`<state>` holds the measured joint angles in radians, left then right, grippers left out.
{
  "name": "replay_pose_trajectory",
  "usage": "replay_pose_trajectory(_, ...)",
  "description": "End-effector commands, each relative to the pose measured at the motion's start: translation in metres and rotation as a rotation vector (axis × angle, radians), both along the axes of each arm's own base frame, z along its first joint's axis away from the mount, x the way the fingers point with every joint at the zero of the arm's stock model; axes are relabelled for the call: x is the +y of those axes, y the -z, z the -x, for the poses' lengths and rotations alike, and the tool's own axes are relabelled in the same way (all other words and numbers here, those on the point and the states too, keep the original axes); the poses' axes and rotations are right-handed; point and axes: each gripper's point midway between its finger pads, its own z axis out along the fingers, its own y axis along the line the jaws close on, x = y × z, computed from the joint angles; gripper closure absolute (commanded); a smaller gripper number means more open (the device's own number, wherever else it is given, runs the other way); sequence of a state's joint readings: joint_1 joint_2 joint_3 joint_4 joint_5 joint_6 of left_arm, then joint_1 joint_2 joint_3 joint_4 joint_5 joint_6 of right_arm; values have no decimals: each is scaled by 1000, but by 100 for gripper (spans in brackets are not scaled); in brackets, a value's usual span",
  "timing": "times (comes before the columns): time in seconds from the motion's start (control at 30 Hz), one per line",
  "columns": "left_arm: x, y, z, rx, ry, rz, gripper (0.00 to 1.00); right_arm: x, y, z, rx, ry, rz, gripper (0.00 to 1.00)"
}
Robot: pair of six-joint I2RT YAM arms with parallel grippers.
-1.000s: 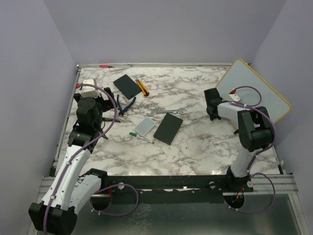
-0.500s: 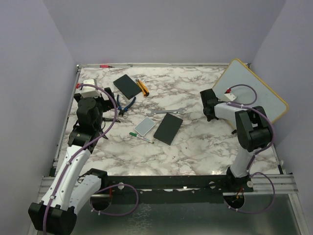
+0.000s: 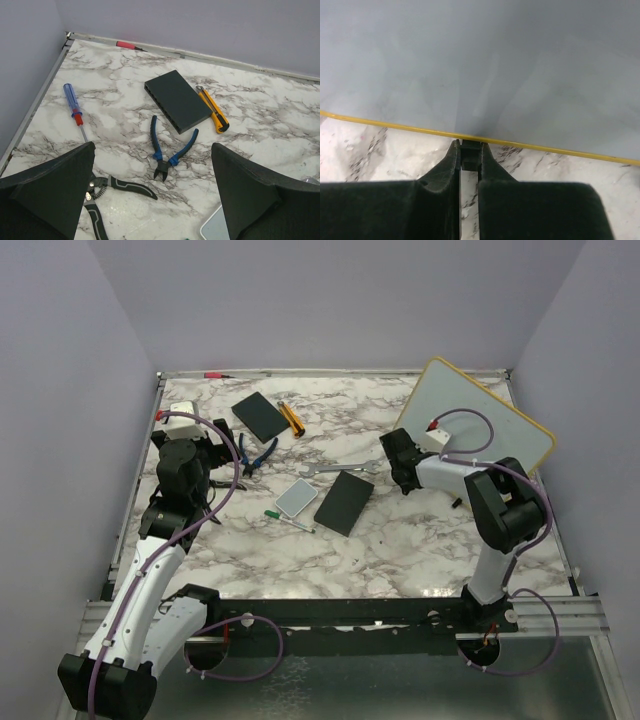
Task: Write a sentence on the whiteboard
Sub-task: Move the whiteboard stand to the center of the board.
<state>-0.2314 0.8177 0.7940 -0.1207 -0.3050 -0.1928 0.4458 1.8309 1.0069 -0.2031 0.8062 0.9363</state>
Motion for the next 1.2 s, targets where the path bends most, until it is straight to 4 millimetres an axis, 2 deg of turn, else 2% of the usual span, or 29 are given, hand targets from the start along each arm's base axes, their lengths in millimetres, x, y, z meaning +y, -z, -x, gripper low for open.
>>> replay_pose_trajectory(0.0, 3, 0, 1, -11, -17, -14, 1, 35, -14, -18, -82, -64, -32, 99)
replay_pose_trajectory(0.3, 3, 1, 1, -7, -19, -15, 1, 75, -13, -7, -89, -162, -63, 99)
replay_pose_trajectory(0.47, 3, 2, 1, -4, -21, -16, 1, 89, -14, 4, -89, -199, -80, 99)
replay_pose_trajectory(0.73, 4, 3, 1, -2, -25, -17, 1, 104, -8, 20, -86, -235, -79, 99)
replay_pose_trajectory(0.93, 5, 4, 1, 0, -28, -18, 1, 107, -14, 24, -111, -252, -97, 99)
replay_pose_trajectory(0.97, 5, 5, 1, 0, -28, -19, 1, 107, -17, 23, -115, -253, -97, 97)
replay_pose_trajectory(1.17, 6, 7, 0, 6, -34, -22, 1, 103, -32, 26, -144, -265, -86, 66)
